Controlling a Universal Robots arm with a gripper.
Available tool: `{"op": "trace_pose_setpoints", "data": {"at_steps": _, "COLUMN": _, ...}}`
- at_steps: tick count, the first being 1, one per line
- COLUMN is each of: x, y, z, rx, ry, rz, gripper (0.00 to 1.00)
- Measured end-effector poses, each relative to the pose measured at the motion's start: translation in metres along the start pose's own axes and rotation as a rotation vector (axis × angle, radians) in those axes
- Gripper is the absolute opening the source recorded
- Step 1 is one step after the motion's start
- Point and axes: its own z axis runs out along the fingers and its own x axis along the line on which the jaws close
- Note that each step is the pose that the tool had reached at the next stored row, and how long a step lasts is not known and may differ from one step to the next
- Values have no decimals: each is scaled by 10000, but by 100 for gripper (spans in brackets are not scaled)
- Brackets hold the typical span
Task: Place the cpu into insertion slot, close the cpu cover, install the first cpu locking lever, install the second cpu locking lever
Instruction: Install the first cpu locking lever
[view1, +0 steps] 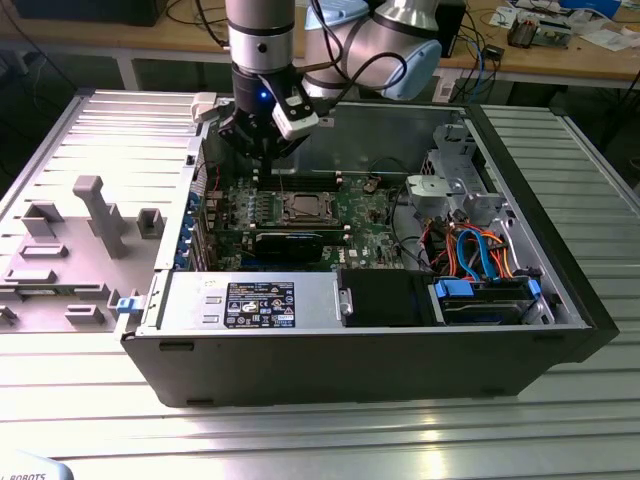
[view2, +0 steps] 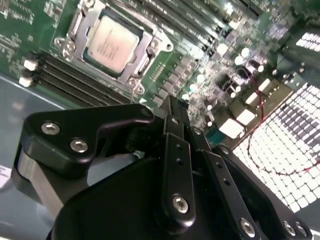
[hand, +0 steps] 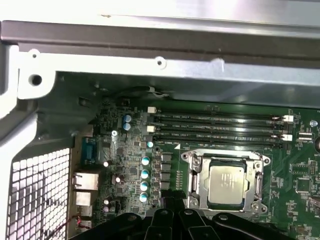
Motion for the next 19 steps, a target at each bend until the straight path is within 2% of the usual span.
{"op": "trace_pose_setpoints", "data": {"at_steps": 4, "x": -6, "y": 104, "z": 6, "rx": 1, "ry": 1, "rz": 0, "gripper": 11}}
{"op": "trace_pose_setpoints", "data": {"at_steps": 9, "x": -17, "y": 189, "z": 35, "rx": 0, "ry": 0, "rz": -1, "gripper": 11}}
{"op": "trace_pose_setpoints", "data": {"at_steps": 11, "x": -42, "y": 225, "z": 41, "rx": 4, "ry": 0, "rz": -2, "gripper": 11}}
{"op": "trace_pose_setpoints", "data": {"at_steps": 13, "x": -68, "y": 233, "z": 44, "rx": 7, "ry": 0, "rz": -1, "gripper": 11}}
{"op": "trace_pose_setpoints", "data": {"at_steps": 19, "x": -68, "y": 233, "z": 44, "rx": 22, "ry": 1, "rz": -1, "gripper": 11}}
